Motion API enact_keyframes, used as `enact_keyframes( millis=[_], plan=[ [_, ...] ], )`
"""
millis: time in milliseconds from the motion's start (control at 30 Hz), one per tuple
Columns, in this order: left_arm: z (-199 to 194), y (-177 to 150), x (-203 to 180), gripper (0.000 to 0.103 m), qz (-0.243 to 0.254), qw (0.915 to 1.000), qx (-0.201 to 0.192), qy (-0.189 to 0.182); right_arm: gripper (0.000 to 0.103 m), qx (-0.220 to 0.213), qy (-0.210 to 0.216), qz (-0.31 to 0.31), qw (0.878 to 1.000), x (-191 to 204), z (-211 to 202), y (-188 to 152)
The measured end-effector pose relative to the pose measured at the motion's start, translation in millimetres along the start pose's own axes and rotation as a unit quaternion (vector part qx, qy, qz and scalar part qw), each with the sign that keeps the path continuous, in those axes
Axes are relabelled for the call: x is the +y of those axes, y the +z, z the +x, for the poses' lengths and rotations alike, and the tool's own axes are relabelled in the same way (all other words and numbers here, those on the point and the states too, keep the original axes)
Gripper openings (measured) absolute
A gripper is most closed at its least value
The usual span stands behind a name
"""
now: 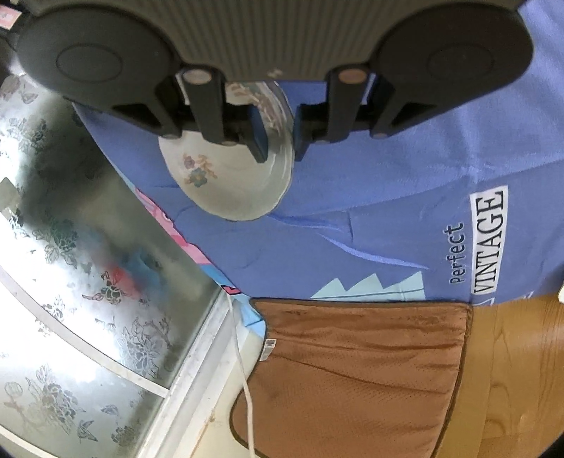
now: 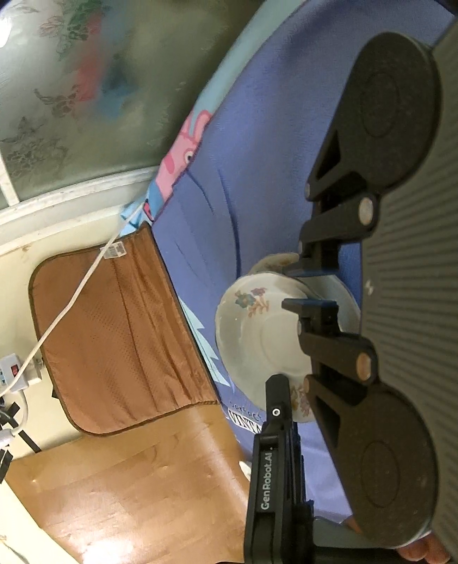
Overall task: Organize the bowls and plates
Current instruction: 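Lower the second plate onto the first plate with the right tool, then open the right tool and withdraw it from the plate stack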
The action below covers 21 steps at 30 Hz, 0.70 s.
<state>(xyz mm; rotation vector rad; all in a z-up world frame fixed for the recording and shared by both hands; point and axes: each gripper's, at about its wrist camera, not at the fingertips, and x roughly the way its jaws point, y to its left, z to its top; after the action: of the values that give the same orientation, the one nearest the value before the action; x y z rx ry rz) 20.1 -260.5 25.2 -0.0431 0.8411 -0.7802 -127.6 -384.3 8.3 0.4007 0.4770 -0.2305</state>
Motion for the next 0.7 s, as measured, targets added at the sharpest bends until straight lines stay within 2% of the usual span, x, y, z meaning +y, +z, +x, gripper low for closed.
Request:
enact_keyframes(
  millis=[100, 200, 400, 567, 700],
  plan=[
    [0, -2, -5, 0.024, 0.016, 0.9998, 0.0, 0.008, 0.022, -0.018, -0.019, -0.026, 0.999, 7, -3, -3],
    [-3, -6, -7, 0.024, 0.027, 0.9996, -0.005, 0.011, 0.032, -0.033, -0.035, -0.028, 0.998, 9, -5, -5],
    [-31, -12, 9, 0.027, 0.028, 0.9987, -0.038, 0.019, 0.033, -0.073, -0.052, -0.023, 0.996, 12, -16, 0],
    [-63, -23, 48, 0.027, 0.01, 0.9954, -0.07, 0.064, 0.033, -0.071, -0.012, -0.041, 0.997, 35, -21, -1],
    [-84, -39, 88, 0.032, 0.005, 0.9876, -0.079, 0.135, 0.033, -0.032, 0.044, -0.062, 0.997, 67, -12, -5]
  ],
)
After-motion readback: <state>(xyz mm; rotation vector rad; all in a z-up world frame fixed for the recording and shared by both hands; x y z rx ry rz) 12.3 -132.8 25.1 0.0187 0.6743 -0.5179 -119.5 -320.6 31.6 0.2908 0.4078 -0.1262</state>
